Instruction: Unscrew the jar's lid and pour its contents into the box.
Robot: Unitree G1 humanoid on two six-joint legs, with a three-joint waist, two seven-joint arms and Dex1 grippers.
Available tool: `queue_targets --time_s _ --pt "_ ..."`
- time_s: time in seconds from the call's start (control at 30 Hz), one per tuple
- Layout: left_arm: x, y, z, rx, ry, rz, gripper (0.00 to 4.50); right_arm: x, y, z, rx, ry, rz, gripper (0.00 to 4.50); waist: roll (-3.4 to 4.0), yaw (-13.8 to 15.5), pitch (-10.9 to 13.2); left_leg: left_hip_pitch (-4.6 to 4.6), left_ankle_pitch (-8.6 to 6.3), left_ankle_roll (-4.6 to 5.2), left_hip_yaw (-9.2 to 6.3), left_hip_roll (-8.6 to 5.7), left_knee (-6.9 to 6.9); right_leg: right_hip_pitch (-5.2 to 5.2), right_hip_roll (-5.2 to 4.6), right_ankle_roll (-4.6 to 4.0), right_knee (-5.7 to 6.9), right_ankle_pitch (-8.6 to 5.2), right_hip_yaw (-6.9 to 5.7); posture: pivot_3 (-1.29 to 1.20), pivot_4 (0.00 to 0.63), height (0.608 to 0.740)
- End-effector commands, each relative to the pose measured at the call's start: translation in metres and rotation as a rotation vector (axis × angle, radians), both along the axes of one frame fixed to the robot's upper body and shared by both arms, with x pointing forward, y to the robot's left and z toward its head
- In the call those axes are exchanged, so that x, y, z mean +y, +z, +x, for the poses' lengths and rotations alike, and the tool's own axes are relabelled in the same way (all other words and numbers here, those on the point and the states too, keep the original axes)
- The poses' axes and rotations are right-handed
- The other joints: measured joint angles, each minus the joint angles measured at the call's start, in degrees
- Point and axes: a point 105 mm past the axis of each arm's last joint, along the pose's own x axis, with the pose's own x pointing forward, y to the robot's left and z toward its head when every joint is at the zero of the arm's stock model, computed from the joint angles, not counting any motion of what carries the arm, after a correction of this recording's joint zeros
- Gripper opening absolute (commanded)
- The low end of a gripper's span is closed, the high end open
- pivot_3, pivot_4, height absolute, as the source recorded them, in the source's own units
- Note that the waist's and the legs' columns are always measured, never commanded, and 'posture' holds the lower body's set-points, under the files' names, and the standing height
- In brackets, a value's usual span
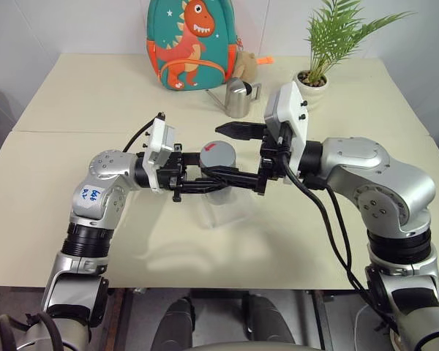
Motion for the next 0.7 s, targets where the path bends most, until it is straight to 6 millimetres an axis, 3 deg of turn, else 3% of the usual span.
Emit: queue_targets --time_s 0.03,0.7 --pt "-0.003 0.011 -0.005 -0.056 -0.036 -0.008 1.97 -0.018 0.012 0.005 -0.039 -0.088 0.026 4.47 0.0 0.0 0.0 0.0 0.0 0.0 0.0 0.0 0.0 0.0 0.0 0.0 -0.01 0.0 0.0 0.0 0.15 0.74" --pt "-0.002 0.011 -0.004 -0.052 -0.038 -0.001 1.97 -0.038 0.011 -0.008 -0.027 -0.111 -0.026 4.47 0.0 0.1 0.0 -0.01 0.0 0.01 0.0 0.0 0.0 0.0 0.0 0.0 -0.02 0.0 0.0 0.0 0.15 0.74"
